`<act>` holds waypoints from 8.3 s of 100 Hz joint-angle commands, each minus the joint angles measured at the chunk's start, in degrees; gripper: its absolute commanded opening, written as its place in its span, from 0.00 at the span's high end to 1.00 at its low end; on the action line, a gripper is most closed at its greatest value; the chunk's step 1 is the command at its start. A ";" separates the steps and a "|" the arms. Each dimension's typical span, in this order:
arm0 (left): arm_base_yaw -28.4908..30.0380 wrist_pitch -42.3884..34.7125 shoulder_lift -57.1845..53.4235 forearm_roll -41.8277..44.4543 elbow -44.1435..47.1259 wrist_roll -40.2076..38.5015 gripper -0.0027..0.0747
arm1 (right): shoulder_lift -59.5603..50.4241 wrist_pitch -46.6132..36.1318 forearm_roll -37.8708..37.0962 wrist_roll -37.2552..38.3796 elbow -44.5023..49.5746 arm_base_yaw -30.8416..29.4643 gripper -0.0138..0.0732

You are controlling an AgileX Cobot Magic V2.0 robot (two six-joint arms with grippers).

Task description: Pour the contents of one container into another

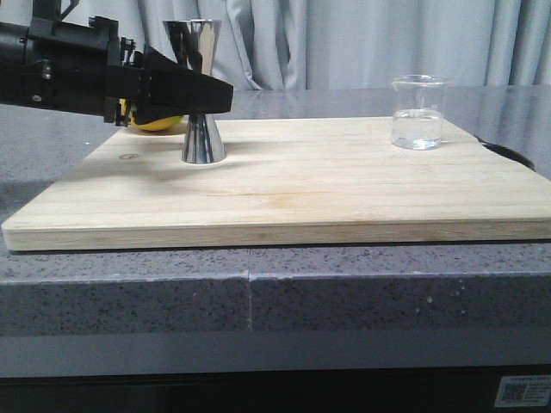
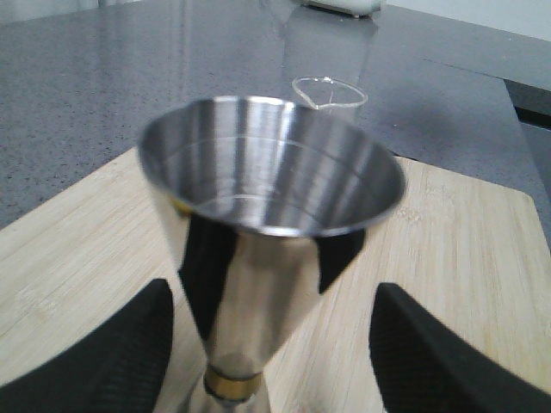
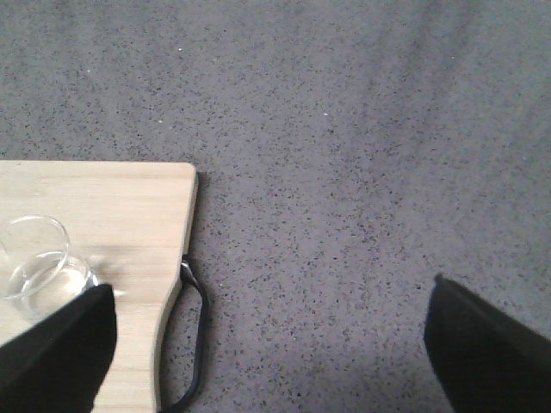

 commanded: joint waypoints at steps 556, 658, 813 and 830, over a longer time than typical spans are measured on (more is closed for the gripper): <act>-6.80 8.44 -2.96 -1.52 -9.56 -3.63 0.75 | 13.75 -61.58 -0.14 1.20 24.47 19.55 0.09; -6.80 8.44 -2.96 -1.22 -9.56 -3.63 0.75 | 24.86 -65.84 -3.20 5.57 15.95 19.55 0.09; -6.80 8.34 -2.96 -1.08 -9.56 -3.63 0.75 | 26.92 -68.39 -4.75 8.37 15.35 19.55 0.27; -6.80 8.11 -2.96 -1.08 -9.56 -3.63 0.75 | 26.92 -68.39 -4.75 8.37 15.35 19.55 0.27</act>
